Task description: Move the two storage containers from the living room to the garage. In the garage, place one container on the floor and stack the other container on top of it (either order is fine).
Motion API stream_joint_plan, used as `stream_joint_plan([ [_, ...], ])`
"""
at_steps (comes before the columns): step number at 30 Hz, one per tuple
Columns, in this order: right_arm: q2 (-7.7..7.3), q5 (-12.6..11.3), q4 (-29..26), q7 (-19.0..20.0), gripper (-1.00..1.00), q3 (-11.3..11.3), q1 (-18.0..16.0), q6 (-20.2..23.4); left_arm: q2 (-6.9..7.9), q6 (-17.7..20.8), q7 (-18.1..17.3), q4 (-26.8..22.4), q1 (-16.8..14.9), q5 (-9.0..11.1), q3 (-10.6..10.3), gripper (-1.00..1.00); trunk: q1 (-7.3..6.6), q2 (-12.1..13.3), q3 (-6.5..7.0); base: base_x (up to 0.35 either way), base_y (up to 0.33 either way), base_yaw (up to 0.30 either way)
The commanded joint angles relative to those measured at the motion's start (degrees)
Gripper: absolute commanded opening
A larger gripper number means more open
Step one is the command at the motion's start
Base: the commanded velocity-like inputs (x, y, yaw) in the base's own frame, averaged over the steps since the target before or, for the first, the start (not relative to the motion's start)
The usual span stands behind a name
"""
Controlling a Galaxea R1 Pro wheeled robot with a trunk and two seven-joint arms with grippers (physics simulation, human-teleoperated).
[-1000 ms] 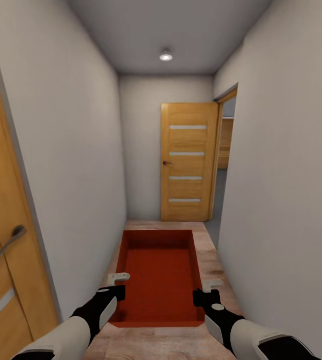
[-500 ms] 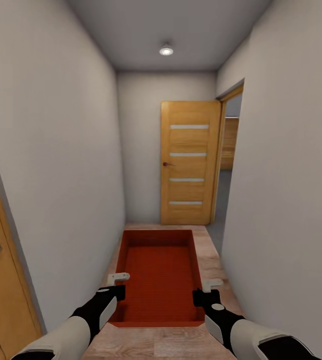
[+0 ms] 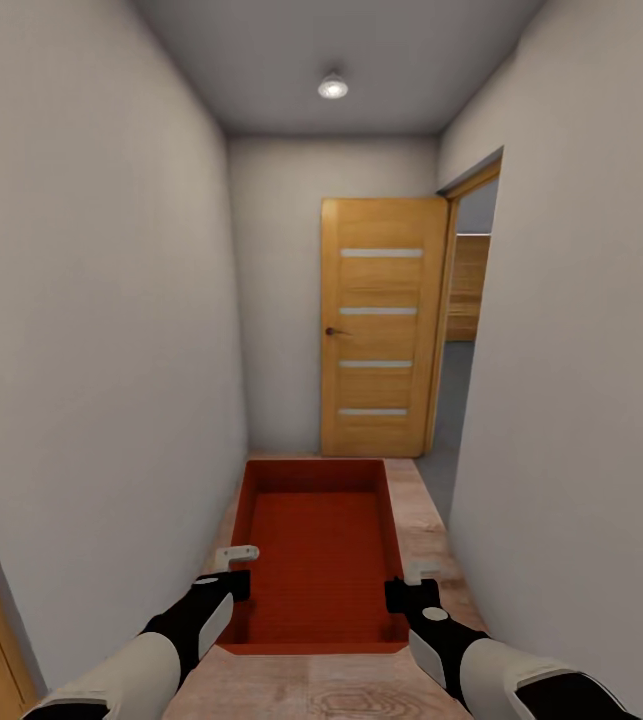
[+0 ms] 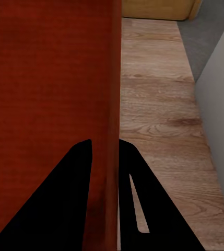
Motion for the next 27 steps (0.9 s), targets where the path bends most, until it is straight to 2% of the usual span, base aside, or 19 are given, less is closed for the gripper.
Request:
stream_joint_plan([
  [1,0.04,0.6,0.1,0.2,-1.0,-2.2,0.0,-0.1,0.76,-4.0,3.3,-0.3,-0.1,-1.1,1.3,-1.0,0.05,-0.1,-0.1,0.322,0.0,0.0],
  [27,0.03,0.6,0.1,0.2,-1.0,-2.2,0.0,-0.1,0.76,-4.0,3.3,-0.3,0.0,-1.1,1.3,-1.0,0.05,-0.1,-0.1,0.322,0.0,0.0],
])
